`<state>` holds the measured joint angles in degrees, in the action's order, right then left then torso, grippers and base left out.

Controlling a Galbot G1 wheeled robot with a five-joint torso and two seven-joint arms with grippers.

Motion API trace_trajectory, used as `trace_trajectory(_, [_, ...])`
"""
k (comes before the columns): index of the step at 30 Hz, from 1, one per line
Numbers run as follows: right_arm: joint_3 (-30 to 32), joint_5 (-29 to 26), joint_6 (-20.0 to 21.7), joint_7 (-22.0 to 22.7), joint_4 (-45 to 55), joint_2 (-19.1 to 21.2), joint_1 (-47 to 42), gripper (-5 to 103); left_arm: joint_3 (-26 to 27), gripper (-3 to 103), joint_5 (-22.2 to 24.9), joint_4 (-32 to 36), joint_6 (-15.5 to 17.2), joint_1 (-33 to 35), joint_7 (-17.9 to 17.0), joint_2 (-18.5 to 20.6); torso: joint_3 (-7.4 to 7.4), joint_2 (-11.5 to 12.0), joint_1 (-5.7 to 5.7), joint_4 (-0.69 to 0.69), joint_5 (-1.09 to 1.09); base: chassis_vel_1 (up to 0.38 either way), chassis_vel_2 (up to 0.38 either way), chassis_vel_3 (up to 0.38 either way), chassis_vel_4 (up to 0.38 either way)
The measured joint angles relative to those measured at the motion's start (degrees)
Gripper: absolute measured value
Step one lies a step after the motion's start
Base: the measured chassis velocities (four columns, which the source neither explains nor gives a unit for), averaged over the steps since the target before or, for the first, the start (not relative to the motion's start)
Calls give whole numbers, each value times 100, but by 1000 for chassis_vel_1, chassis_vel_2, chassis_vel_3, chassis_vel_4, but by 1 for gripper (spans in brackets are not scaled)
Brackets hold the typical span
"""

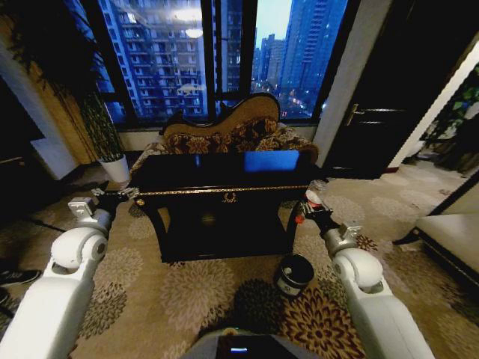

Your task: Move to the front of the table and place the trash on the table into the trash bin.

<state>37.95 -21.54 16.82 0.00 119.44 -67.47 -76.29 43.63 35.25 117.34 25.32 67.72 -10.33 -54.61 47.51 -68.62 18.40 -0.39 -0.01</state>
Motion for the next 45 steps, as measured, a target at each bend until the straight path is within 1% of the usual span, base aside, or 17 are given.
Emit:
trace_trajectory(8, [-107, 366, -207, 0, -686, -221, 104, 28, -28, 100, -4, 46, -35, 45, 16, -88, 0, 0, 0, 2, 0, 42, -36, -40, 33])
trace_trajectory(11, [-159, 558, -311, 0, -1452, -327, 301, 28, -38, 100, -12, 83, -61, 52, 19, -123, 3, 3, 6, -1, 1, 0, 0, 0, 0])
trace_trajectory(16, [-262, 660, -436, 0, -2335, -351, 651, 28, -68, 100, -91, 121, -108, 78, 17, -176, 1, 3, 4, 2, 0, 0, 0, 0, 0])
trace_trajectory(17, [-262, 660, -436, 0, -2335, -351, 651, 28, -68, 100, -91, 121, -108, 78, 17, -176, 1, 3, 4, 2, 0, 0, 0, 0, 0])
trace_trajectory(20, [-357, 728, -658, 0, -3247, -373, 1077, 28, -97, 100, -136, 160, -145, 116, 19, -214, 1, 1, 2, 1, 0, 0, 0, 0, 0])
trace_trajectory(21, [-357, 728, -658, 0, -3247, -373, 1077, 28, -97, 100, -136, 160, -145, 116, 19, -214, 1, 1, 2, 1, 0, 0, 0, 0, 0])
trace_trajectory(23, [-421, 757, -852, 0, -3826, -403, 1398, 28, -115, 100, -148, 180, -160, 126, 26, -233, 1, 1, 2, 1, 0, 0, 0, 0, 0])
trace_trajectory(25, [-511, 881, -1270, 0, -4593, -473, 1820, 28, -133, 100, -163, 194, -174, 136, 30, -246, 2, 2, 2, 1, 1, 0, 0, 0, 0])
trace_trajectory(26, [-511, 881, -1270, 0, -4593, -473, 1820, 28, -133, 100, -163, 194, -174, 136, 30, -246, 2, 2, 2, 1, 1, 0, 0, 0, 0])
trace_trajectory(28, [-590, 961, -1751, 0, -5427, -633, 2293, 28, -149, 100, -177, 219, -185, 151, 33, -249, 1, 2, 2, 3, 0, 0, 0, 0, 0])
trace_trajectory(29, [-590, 961, -1751, 0, -5427, -633, 2293, 28, -149, 100, -177, 219, -185, 151, 33, -249, 1, 2, 2, 3, 0, 0, 0, 0, 0])
trace_trajectory(31, [-599, 1033, -2058, 0, -6089, -768, 2624, 28, -154, 100, -178, 236, -200, 162, 37, -231, 1, 2, 2, 3, 1, 0, 0, 0, 0])
trace_trajectory(32, [-599, 1033, -2058, 0, -6089, -768, 2624, 28, -154, 100, -178, 236, -200, 162, 37, -231, 1, 2, 2, 3, 1, 0, 0, 0, 0])
trace_trajectory(35, [-528, 1280, -2424, 1, -6739, -859, 2925, 28, -156, 100, -177, 237, -272, 165, 46, -193, 1, 1, 2, 2, 1, 0, 0, 0, 0])
trace_trajectory(40, [-464, 1486, -2712, 0, -7114, -859, 3081, 28, -152, 100, -163, 220, -350, 163, 74, -157, 1, 1, 2, 0, 1, 0, 0, 0, 0])
trace_trajectory(44, [-279, 2155, -2817, 0, -7360, -814, 3207, 28, -134, 100, -153, 187, -446, 164, 131, -137, 0, 1, 2, 3, -1, 0, 0, 0, 0])
trace_trajectory(45, [-279, 2155, -2817, 0, -7360, -814, 3207, 28, -134, 100, -153, 187, -446, 164, 131, -137, 0, 1, 2, 3, -1, 0, 0, 0, 0])
